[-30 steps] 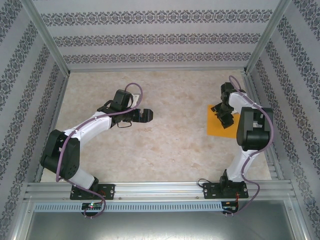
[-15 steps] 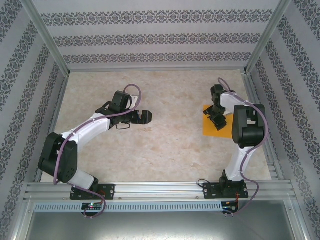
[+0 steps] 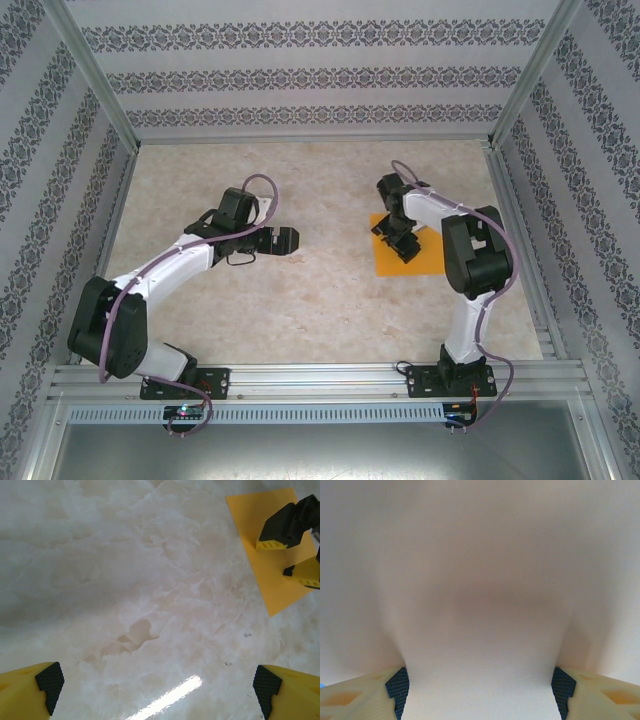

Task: Fold a paper plane with a square sheet of paper (pick it up from the middle)

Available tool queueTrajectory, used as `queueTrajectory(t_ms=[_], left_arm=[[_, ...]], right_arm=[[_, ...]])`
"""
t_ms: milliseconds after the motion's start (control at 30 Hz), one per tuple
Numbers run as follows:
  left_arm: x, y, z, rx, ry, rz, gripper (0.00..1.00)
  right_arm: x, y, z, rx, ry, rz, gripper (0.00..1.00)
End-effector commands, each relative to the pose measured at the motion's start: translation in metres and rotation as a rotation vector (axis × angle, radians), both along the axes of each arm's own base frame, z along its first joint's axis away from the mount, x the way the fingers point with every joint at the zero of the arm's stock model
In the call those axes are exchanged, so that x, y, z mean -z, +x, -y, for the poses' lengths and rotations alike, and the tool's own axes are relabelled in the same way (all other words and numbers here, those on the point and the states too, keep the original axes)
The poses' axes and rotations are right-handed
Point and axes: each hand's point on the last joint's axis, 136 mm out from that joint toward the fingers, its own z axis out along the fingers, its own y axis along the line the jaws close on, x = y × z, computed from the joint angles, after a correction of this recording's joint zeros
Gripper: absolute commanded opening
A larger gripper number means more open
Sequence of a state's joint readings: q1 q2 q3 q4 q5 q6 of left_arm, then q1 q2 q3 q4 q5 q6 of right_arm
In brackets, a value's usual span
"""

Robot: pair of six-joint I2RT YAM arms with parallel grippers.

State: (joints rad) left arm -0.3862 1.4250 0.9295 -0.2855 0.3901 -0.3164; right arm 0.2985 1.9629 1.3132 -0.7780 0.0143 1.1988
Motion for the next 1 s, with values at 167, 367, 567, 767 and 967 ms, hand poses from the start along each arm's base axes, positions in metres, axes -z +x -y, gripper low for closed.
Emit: queueTrajectory(t_ms=[167, 367, 567, 767, 967], left_arm=[[0.009, -0.017, -0.038, -0.075, 0.065, -0.023, 1.0], [0.016, -0.029, -0.064, -0.172, 0.061, -0.048, 1.0], [0.023, -0.037, -0.068, -0.196, 0.047, -0.066, 1.0], [0.024, -0.039, -0.065, -0.187, 0.02, -0.071, 1.0], [0.022, -0.038, -0.061, -0.179, 0.001, -0.068, 1.0]], right_arm=[[0.017, -0.031, -0.08, -0.03, 0.053, -0.066, 0.78], [0.011, -0.036, -0.142, -0.044, 0.104, -0.04, 0.78], [0.005, -0.033, -0.19, -0.003, 0.145, -0.016, 0.77], [-0.017, -0.017, -0.206, -0.004, 0.173, 0.038, 0.76], [-0.072, 0.004, -0.19, -0.228, 0.136, 0.185, 0.81]])
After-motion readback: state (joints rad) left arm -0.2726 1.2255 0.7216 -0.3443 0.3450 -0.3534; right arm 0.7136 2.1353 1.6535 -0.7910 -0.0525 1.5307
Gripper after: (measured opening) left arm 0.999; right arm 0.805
